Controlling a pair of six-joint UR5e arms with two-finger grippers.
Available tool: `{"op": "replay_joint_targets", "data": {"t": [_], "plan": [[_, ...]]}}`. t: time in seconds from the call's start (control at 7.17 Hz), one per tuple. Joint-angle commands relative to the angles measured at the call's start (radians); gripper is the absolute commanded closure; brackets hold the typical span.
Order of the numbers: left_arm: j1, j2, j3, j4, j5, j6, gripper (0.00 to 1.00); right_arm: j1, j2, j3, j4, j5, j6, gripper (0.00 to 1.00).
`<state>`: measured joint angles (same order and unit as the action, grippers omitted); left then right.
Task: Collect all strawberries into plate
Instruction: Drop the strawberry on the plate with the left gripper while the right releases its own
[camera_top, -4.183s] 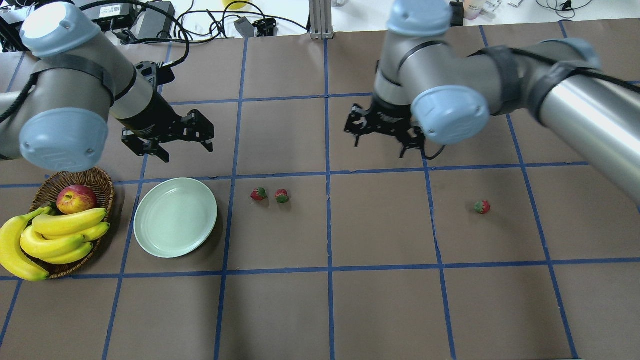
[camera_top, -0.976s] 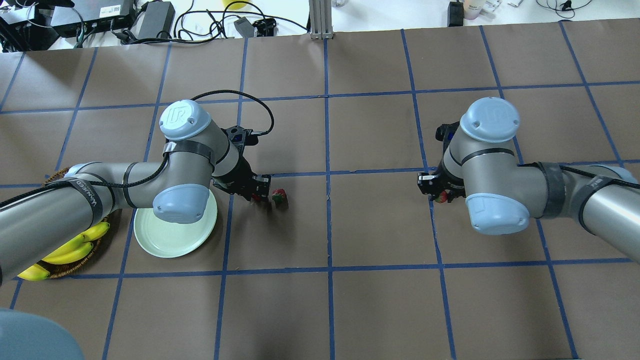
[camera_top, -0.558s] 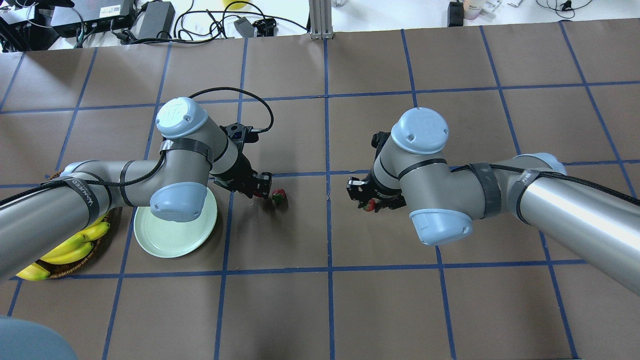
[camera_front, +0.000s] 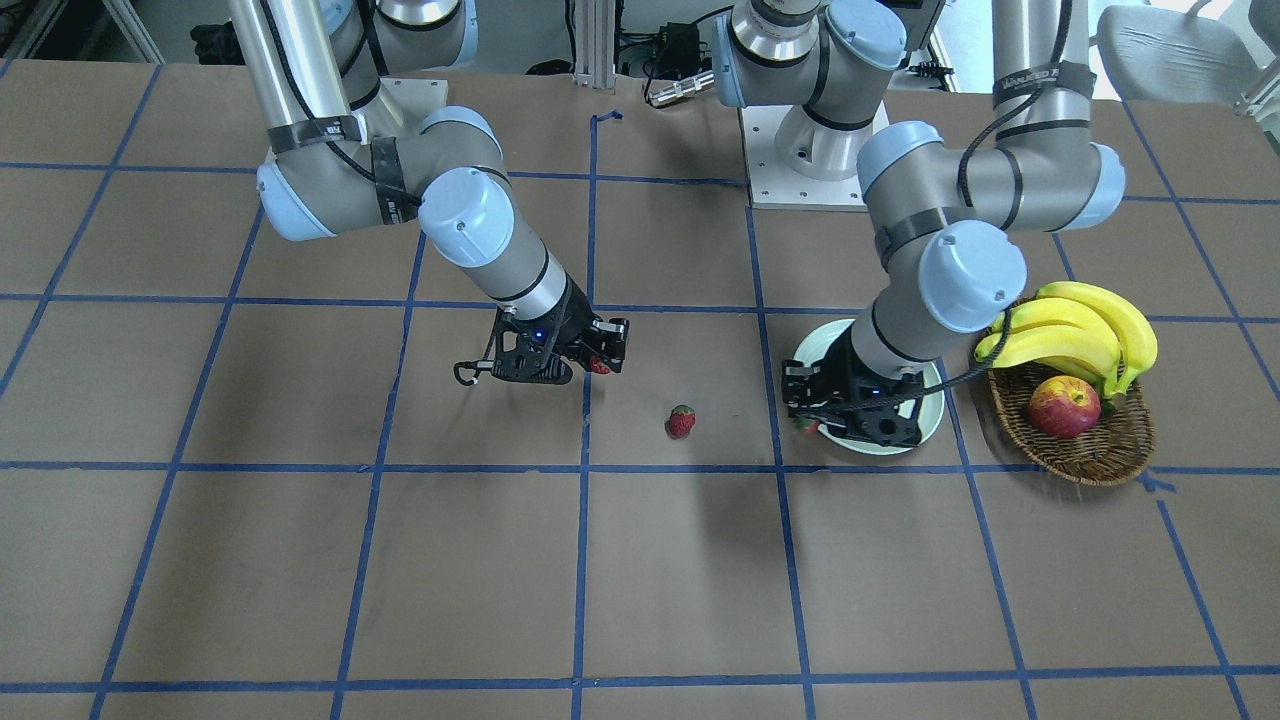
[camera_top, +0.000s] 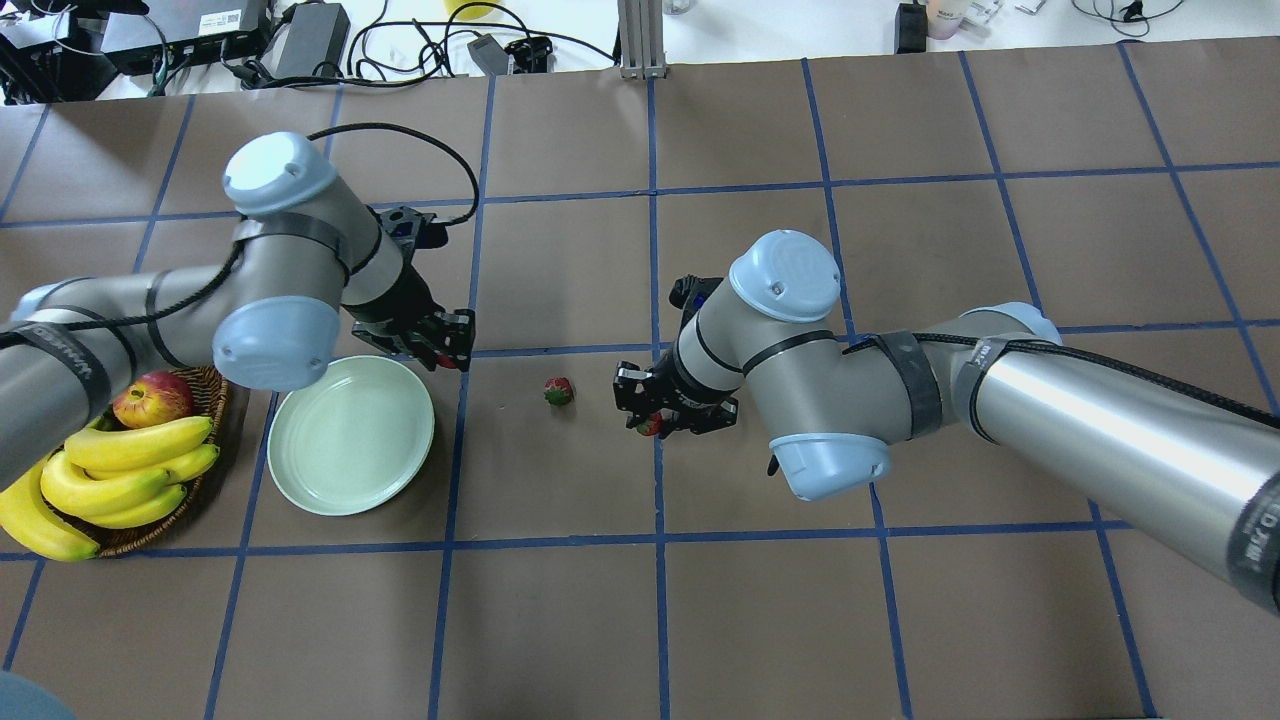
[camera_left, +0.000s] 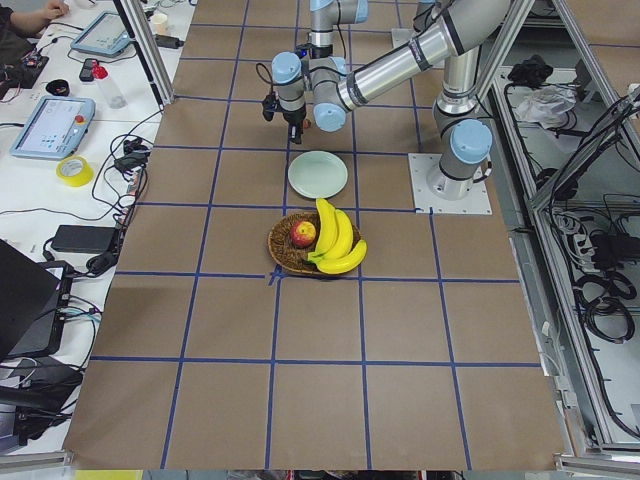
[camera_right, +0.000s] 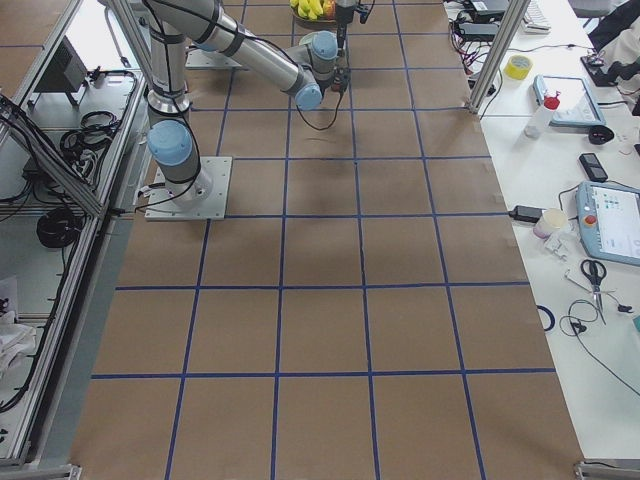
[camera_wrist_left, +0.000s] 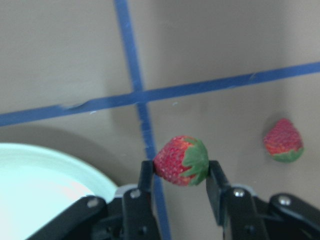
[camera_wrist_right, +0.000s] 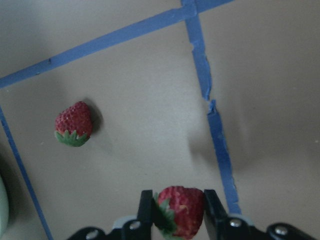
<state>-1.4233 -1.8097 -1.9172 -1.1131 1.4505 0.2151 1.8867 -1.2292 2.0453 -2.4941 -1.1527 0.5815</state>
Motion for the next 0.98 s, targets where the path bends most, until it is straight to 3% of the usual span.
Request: {"op": "replay_joint_targets", "data": {"t": [0.0, 0.14, 0.28, 0.42, 0.56, 0.7, 0.84], "plan": [[0.22, 0.013, 0.035, -0.164, 0.011, 0.105, 1.0, 0.029, 0.059, -0.055, -0.017, 0.002, 0.052, 0.08], [0.271, 0.004, 0.033, -0.181, 0.013, 0.13, 1.0, 0.029, 0.059, -0.059, -0.005, 0.001, 0.052, 0.0], [0.276, -0.005, 0.023, -0.212, 0.01, 0.112, 1.0, 0.028, 0.045, -0.068, 0.038, -0.021, 0.043, 0.0], [0.276, -0.002, -0.005, -0.217, 0.001, 0.109, 1.0, 0.022, 0.007, -0.101, 0.145, -0.173, 0.025, 0.0], [0.276, -0.002, -0.025, -0.217, 0.001, 0.109, 1.0, 0.008, -0.042, -0.172, 0.329, -0.252, -0.021, 0.0], [0.276, -0.011, -0.034, -0.214, -0.001, 0.115, 0.75, -0.033, -0.087, -0.266, 0.523, -0.324, -0.088, 0.0], [0.276, -0.011, -0.033, -0.209, -0.002, 0.113, 0.31, -0.105, -0.101, -0.383, 0.719, -0.387, -0.144, 0.0]]}}
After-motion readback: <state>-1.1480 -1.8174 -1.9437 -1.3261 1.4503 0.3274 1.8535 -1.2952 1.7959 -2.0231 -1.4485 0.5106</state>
